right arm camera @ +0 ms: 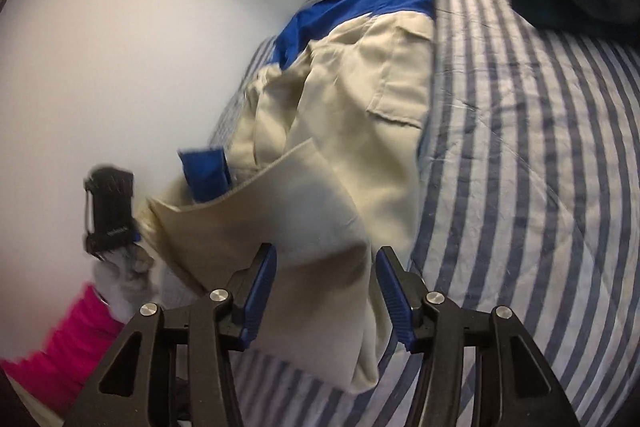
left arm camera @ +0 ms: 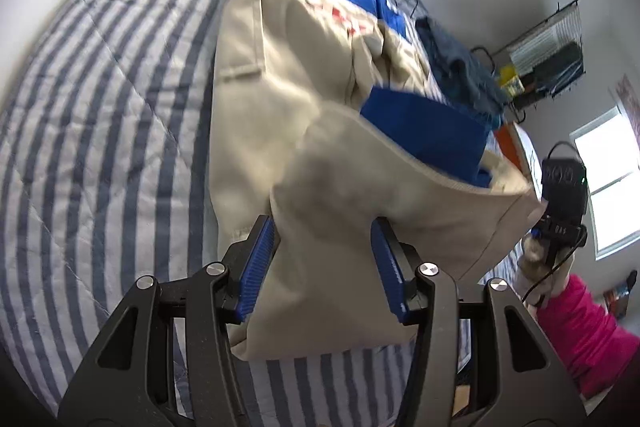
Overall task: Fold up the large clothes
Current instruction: 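Fold the held hem up toward the blue collar with both tools, then open both tools and release the folded hem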
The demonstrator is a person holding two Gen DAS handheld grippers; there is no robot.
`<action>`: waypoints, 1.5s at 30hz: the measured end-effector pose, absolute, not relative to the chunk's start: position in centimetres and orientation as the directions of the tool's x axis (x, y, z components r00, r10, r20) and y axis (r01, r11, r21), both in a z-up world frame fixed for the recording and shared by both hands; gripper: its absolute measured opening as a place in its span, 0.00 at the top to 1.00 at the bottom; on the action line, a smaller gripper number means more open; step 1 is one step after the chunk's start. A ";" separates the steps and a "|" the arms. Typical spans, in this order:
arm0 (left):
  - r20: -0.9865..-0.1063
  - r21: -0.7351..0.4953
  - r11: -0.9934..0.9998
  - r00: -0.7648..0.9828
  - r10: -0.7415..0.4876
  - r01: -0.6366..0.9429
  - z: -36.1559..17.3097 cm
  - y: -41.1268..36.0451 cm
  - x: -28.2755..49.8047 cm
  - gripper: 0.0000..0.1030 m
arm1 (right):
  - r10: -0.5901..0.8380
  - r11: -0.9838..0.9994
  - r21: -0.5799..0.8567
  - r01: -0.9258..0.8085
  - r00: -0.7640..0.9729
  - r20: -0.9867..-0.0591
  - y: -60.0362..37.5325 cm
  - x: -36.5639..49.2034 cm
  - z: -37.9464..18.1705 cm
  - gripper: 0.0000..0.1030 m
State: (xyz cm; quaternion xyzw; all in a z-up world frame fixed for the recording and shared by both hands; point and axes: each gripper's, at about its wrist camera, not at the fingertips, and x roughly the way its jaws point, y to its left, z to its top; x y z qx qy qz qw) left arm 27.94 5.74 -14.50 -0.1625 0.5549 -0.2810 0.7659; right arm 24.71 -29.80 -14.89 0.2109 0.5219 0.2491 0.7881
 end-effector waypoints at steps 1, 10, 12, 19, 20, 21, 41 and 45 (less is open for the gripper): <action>-0.758 -0.570 0.785 0.213 -0.617 0.244 -15.1 5.8 27.9 0.51 | 0.609 0.790 0.588 -0.174 0.328 -0.722 -29.5 24.9 -15.2 0.46; -0.764 -0.569 0.778 0.178 -0.620 0.268 -16.3 5.0 27.1 0.64 | 0.603 0.794 0.583 -0.170 0.336 -0.723 -29.1 25.2 -16.4 0.55; -0.777 -0.545 0.788 0.181 -0.603 0.286 -16.2 4.5 26.7 0.74 | 0.597 0.800 0.568 -0.191 0.338 -0.727 -28.9 25.0 -16.0 0.56; -0.778 -0.553 0.800 0.200 -0.596 0.231 -16.3 5.2 26.7 0.91 | 0.596 0.796 0.591 -0.130 0.334 -0.730 -28.0 25.7 -17.5 0.76; -0.777 -0.551 0.805 0.216 -0.591 0.219 -15.8 5.5 26.3 0.93 | 0.601 0.790 0.602 -0.116 0.339 -0.724 -28.1 25.7 -17.5 0.86; -0.774 -0.557 0.806 0.227 -0.591 0.201 -15.4 6.1 25.9 0.93 | 0.612 0.776 0.623 -0.097 0.354 -0.707 -28.6 25.4 -17.1 0.89; -0.835 -0.344 0.905 0.361 -0.416 0.248 -12.9 6.1 25.6 0.93 | 0.357 0.930 0.249 -0.270 0.502 -0.788 -24.8 23.2 -11.0 0.70; -0.844 -0.270 0.932 0.407 -0.349 0.240 -12.2 5.8 25.9 0.93 | 0.274 0.927 0.066 -0.370 0.544 -0.793 -20.9 23.2 -11.3 0.70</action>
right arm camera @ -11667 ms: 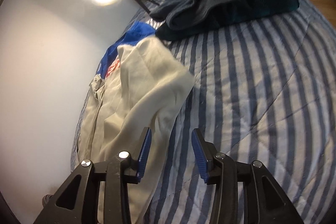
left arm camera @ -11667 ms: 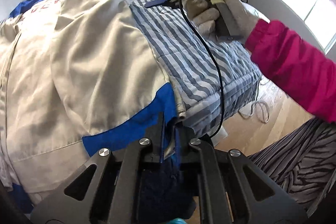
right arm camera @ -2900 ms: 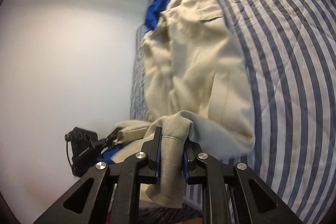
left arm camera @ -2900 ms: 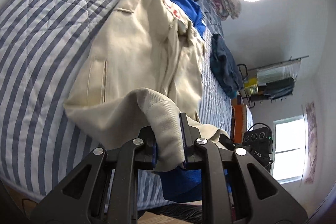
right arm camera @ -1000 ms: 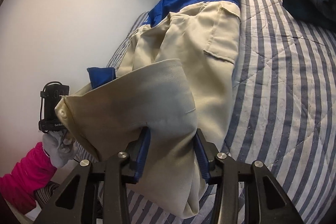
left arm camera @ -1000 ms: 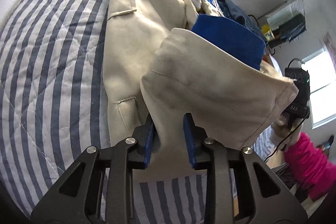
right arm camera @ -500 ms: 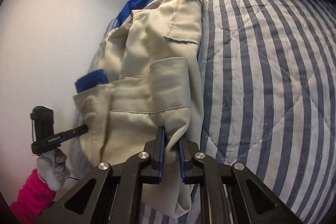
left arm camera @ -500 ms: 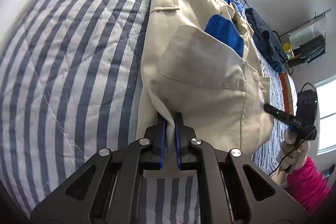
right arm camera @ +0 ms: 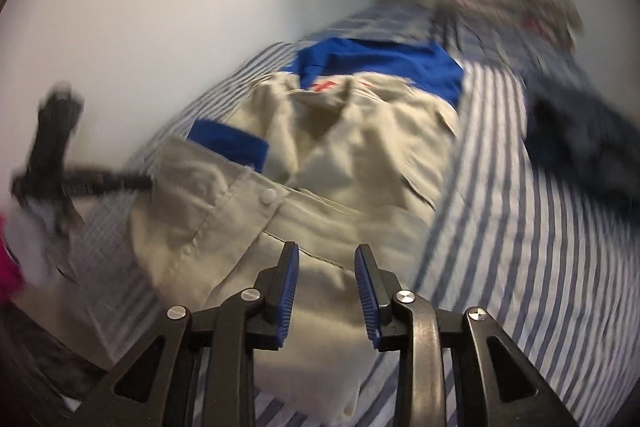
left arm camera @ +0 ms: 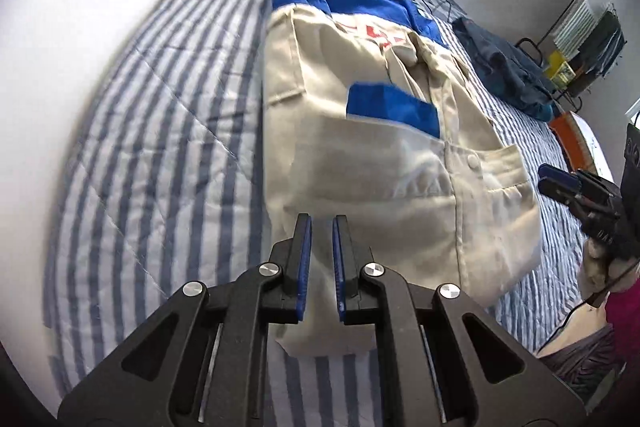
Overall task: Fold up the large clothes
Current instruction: 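Open both tools and release the folded hem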
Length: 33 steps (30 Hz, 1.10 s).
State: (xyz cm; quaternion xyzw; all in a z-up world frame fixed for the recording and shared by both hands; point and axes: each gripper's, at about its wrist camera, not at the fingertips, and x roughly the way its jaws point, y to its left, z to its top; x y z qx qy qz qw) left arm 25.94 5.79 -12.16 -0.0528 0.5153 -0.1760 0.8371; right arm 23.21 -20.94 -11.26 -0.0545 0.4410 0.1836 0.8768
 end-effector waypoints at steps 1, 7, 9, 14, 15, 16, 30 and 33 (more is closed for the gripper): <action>-0.850 -0.252 0.940 0.412 -0.328 0.230 -12.1 6.0 25.9 0.93 | 0.248 0.926 0.033 -0.375 0.543 -0.802 -20.4 23.3 -11.5 0.70; -0.827 -0.200 0.941 0.468 -0.311 0.271 -10.2 5.4 25.6 0.93 | 0.187 0.948 0.026 -0.318 0.487 -0.853 -19.8 24.7 -13.3 0.70; -0.826 -0.183 0.931 0.465 -0.319 0.315 -10.1 3.9 26.0 0.93 | 0.174 0.950 0.017 -0.313 0.483 -0.858 -19.7 24.8 -13.3 0.70; -0.849 -0.190 0.926 0.418 -0.322 0.328 -12.3 2.0 28.5 0.93 | 0.135 0.950 -0.025 -0.311 0.482 -0.866 -19.3 25.1 -13.1 0.71; -0.855 -0.196 0.927 0.407 -0.321 0.319 -13.0 1.9 29.0 0.93 | 0.127 0.951 -0.032 -0.308 0.481 -0.868 -19.4 25.3 -13.2 0.71; -0.861 -0.198 0.929 0.397 -0.318 0.313 -13.5 1.8 29.3 0.93 | 0.121 0.951 -0.036 -0.306 0.479 -0.870 -19.4 25.5 -13.4 0.71; -0.890 -0.142 0.915 0.355 -0.285 0.378 -14.7 0.6 30.9 0.93 | 0.145 0.951 0.010 -0.309 0.417 -0.897 -20.1 26.1 -14.8 0.72; -0.868 -0.167 0.912 0.384 -0.316 0.374 -12.6 1.3 31.9 0.93 | 0.235 0.950 0.113 -0.292 0.428 -0.873 -22.2 26.2 -12.6 0.71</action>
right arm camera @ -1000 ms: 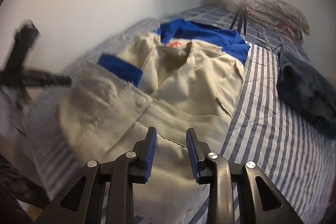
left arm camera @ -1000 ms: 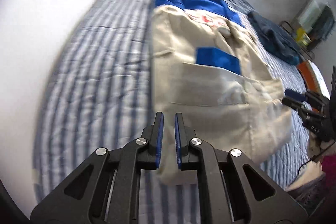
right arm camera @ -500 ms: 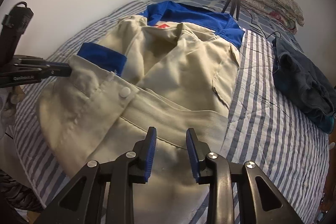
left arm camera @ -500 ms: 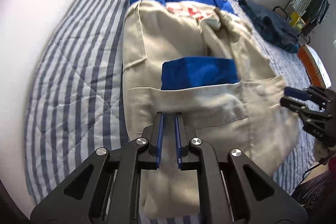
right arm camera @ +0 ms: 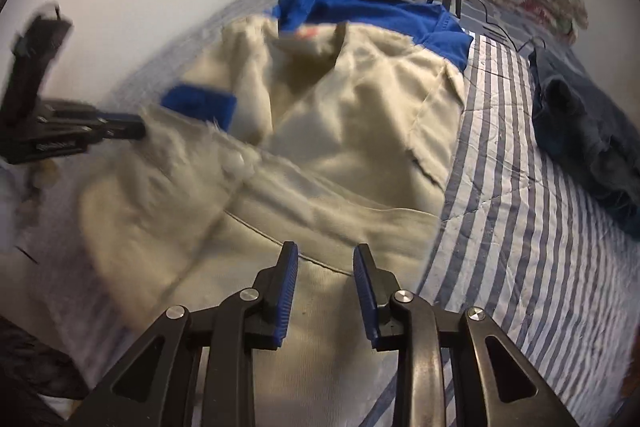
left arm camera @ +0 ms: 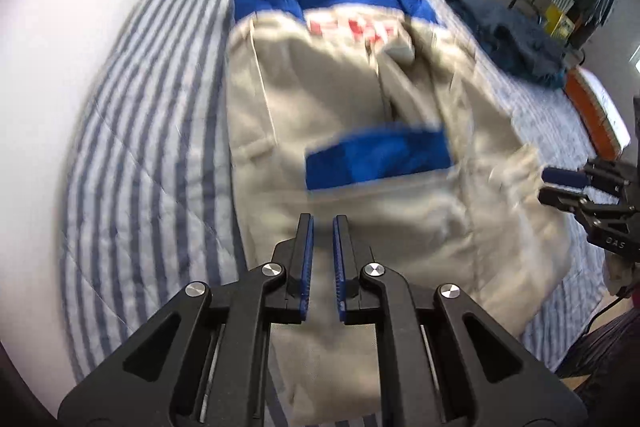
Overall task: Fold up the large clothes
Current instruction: 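Open both tools and release the folded hem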
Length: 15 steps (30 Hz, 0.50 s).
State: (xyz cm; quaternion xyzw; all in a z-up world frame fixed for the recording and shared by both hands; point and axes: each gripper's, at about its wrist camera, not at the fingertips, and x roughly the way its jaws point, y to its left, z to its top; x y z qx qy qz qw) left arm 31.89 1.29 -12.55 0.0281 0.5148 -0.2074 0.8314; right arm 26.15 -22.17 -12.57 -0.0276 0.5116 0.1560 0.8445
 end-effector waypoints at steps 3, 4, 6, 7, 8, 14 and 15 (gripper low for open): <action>-0.850 -0.162 0.914 0.418 -0.320 0.371 -10.3 1.7 34.3 0.92 | 0.276 0.946 0.153 -0.285 0.462 -0.843 -23.9 27.1 -10.2 0.67; -0.845 -0.161 0.915 0.428 -0.321 0.369 -9.8 1.8 35.0 0.92 | 0.284 0.946 0.163 -0.281 0.471 -0.835 -24.4 27.6 -9.5 0.64; -0.833 -0.162 0.917 0.447 -0.324 0.364 -8.7 1.8 36.9 0.87 | 0.286 0.948 0.166 -0.270 0.498 -0.819 -25.4 29.0 -8.3 0.63; -0.829 -0.165 0.917 0.453 -0.328 0.363 -8.2 1.7 38.0 0.82 | 0.285 0.949 0.164 -0.269 0.508 -0.813 -25.8 29.9 -7.8 0.62; -0.823 -0.168 0.916 0.459 -0.333 0.364 -7.9 1.6 39.1 0.68 | 0.281 0.950 0.157 -0.271 0.519 -0.807 -26.0 30.8 -7.4 0.62; -0.805 -0.207 0.917 0.473 -0.358 0.341 -7.6 1.2 46.5 0.57 | 0.285 0.949 0.151 -0.276 0.551 -0.785 -27.9 37.7 -7.1 0.52; -0.804 -0.221 0.914 0.467 -0.368 0.339 -7.8 1.0 48.0 0.57 | 0.288 0.950 0.158 -0.271 0.553 -0.782 -28.3 39.1 -7.4 0.52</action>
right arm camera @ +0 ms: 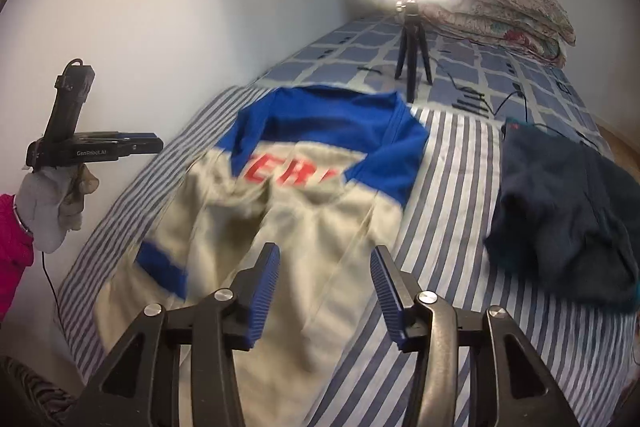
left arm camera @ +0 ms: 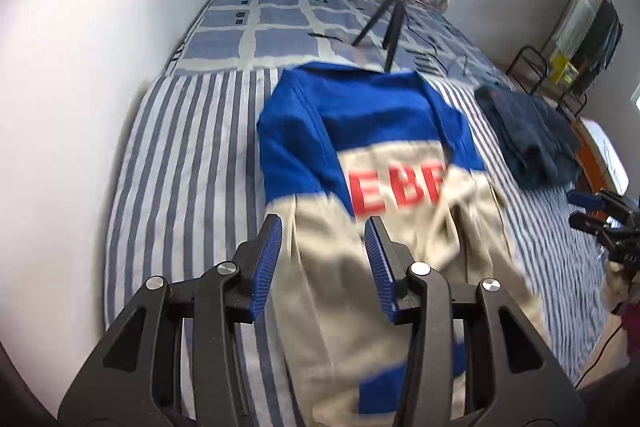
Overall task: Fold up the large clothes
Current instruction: 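Open both tools and release the folded hem, then grasp the blue collar with both tools and lift it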
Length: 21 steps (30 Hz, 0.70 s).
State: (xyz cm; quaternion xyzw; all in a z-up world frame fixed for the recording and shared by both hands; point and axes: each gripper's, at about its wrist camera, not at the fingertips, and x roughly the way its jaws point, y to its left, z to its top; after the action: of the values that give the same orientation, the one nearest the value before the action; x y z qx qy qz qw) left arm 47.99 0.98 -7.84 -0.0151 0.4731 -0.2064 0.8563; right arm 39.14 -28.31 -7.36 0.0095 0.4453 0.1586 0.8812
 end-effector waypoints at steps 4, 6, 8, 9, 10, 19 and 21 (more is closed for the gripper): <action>-0.813 -0.231 0.915 0.451 -0.368 0.331 -8.9 -0.1 52.3 0.54 | 0.289 0.954 0.183 -0.239 0.554 -0.781 -30.0 44.3 -8.8 0.47; -0.818 -0.223 0.918 0.449 -0.360 0.329 -9.5 -0.8 54.2 0.51 | 0.281 0.957 0.179 -0.230 0.559 -0.780 -30.6 46.2 -9.3 0.43; -0.820 -0.228 0.922 0.448 -0.356 0.315 -10.2 -1.2 55.9 0.51 | 0.279 0.958 0.185 -0.219 0.560 -0.780 -31.0 48.2 -10.0 0.40; -0.820 -0.233 0.924 0.449 -0.354 0.303 -10.5 -1.3 56.7 0.51 | 0.280 0.958 0.195 -0.208 0.557 -0.782 -31.2 49.4 -10.5 0.40; -0.819 -0.244 0.926 0.451 -0.356 0.288 -10.8 -1.2 57.7 0.51 | 0.283 0.958 0.206 -0.198 0.554 -0.783 -31.5 50.4 -10.9 0.40; -0.834 -0.277 0.930 0.420 -0.358 0.242 -14.3 -2.1 65.7 0.51 | 0.294 0.956 0.237 -0.175 0.535 -0.792 -31.4 59.2 -13.9 0.40; -0.842 -0.263 0.932 0.413 -0.347 0.249 -15.0 -2.8 66.9 0.51 | 0.300 0.954 0.247 -0.170 0.529 -0.794 -31.1 61.3 -14.5 0.40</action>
State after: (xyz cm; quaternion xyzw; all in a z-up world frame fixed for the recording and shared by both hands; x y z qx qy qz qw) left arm 66.90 -2.82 -15.00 -0.0480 0.5118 -0.1777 0.8391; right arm 61.25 -31.12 -14.54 0.0698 0.4661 0.1347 0.8716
